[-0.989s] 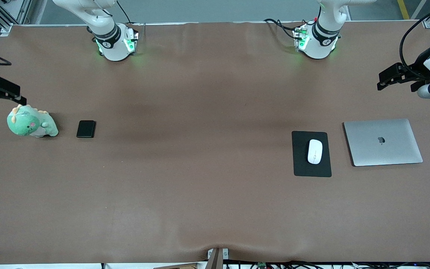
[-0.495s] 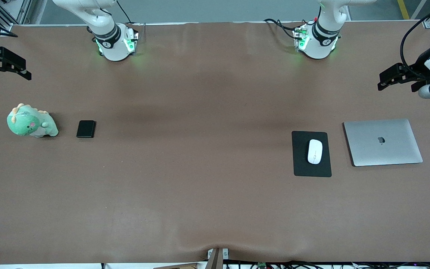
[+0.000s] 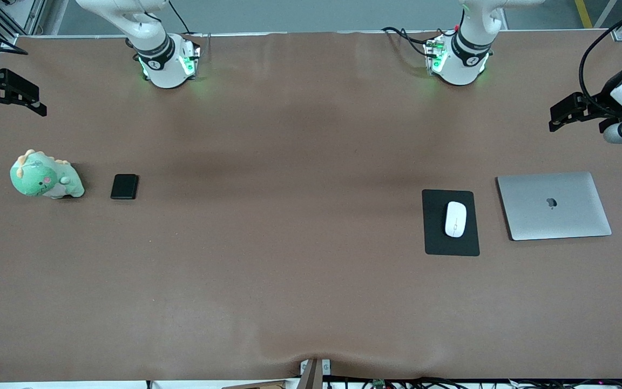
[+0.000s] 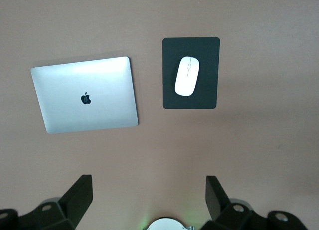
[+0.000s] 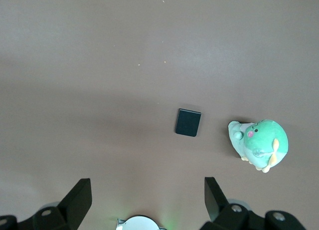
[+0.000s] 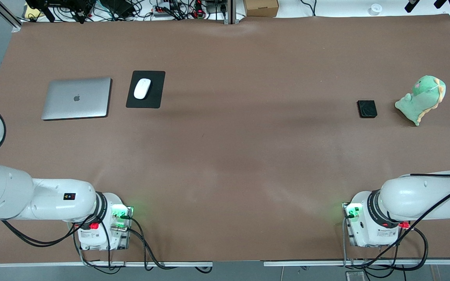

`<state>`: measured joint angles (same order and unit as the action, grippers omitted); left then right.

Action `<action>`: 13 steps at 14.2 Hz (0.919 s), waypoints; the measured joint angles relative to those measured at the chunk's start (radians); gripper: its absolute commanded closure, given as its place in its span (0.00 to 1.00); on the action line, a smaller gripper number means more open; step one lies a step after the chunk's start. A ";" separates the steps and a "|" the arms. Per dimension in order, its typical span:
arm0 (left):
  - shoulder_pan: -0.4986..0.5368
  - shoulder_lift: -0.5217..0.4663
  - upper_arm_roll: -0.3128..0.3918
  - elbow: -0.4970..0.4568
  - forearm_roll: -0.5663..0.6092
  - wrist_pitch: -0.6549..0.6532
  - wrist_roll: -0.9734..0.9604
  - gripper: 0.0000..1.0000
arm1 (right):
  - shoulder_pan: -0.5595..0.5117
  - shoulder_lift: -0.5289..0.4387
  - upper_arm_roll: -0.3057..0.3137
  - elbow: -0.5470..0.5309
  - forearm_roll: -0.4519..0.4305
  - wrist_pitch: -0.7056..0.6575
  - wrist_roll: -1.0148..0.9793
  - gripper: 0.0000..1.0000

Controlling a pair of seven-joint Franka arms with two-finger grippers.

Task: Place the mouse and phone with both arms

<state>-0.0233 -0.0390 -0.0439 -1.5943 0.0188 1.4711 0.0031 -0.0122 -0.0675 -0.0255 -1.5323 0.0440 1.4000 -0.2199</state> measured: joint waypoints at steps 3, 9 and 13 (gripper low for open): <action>0.000 0.000 0.000 0.000 0.000 0.001 0.000 0.00 | 0.000 0.000 0.000 0.000 0.000 -0.001 0.000 0.00; 0.002 0.001 0.000 0.000 0.000 0.030 0.000 0.00 | 0.000 0.000 -0.003 0.000 -0.005 -0.001 0.000 0.00; 0.003 0.002 0.000 0.000 0.001 0.036 0.000 0.00 | 0.000 0.000 -0.003 0.000 -0.006 -0.001 0.000 0.00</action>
<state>-0.0205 -0.0373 -0.0438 -1.5948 0.0202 1.5072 0.0031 -0.0125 -0.0675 -0.0286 -1.5323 0.0381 1.3987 -0.2195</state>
